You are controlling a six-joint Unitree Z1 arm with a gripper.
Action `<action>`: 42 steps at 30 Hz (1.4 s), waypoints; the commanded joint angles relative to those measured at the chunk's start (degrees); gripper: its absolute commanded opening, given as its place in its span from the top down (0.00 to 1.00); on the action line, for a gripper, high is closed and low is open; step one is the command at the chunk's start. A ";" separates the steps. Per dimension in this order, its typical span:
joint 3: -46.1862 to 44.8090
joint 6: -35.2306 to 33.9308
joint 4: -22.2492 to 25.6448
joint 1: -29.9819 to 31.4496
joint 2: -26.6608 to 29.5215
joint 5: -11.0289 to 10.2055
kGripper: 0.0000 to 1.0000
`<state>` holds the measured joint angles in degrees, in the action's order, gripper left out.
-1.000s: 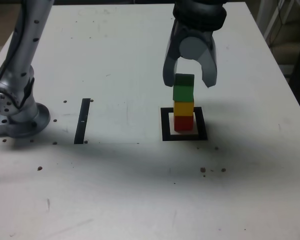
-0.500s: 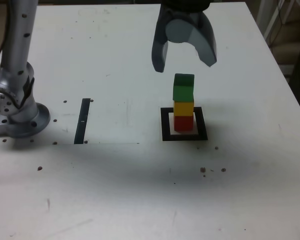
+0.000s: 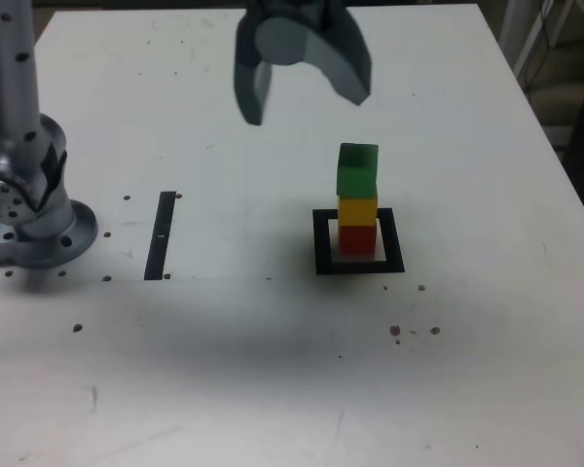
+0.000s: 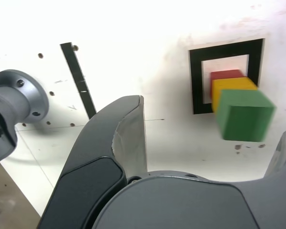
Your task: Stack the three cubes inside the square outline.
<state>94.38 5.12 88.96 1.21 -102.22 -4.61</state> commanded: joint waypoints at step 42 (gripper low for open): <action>-53.08 -7.84 -32.55 0.11 15.40 2.72 0.00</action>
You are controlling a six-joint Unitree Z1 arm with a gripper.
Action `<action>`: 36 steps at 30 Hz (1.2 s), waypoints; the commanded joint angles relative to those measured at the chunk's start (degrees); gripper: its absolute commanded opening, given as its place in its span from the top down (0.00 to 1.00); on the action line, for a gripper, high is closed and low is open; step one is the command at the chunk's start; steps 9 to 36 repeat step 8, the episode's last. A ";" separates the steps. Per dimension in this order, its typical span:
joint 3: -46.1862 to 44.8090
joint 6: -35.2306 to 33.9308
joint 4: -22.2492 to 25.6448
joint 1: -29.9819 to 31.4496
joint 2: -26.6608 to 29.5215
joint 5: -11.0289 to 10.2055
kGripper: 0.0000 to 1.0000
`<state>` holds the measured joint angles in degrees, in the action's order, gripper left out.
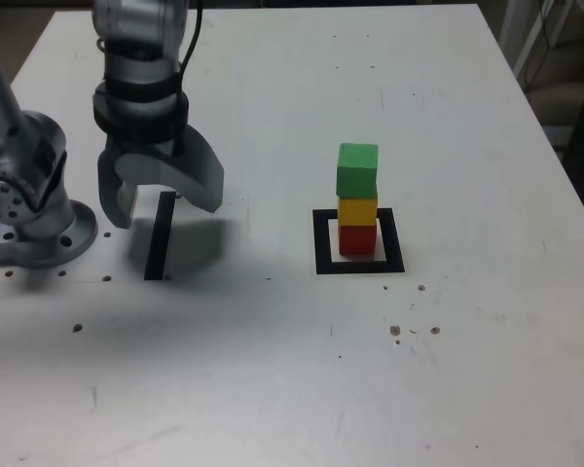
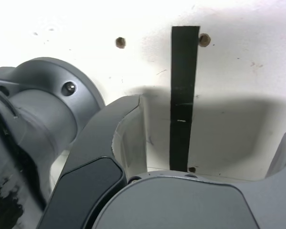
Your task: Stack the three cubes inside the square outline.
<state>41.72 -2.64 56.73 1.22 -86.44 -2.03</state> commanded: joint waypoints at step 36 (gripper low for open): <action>-2.33 -0.08 -2.49 0.10 -0.59 0.77 0.00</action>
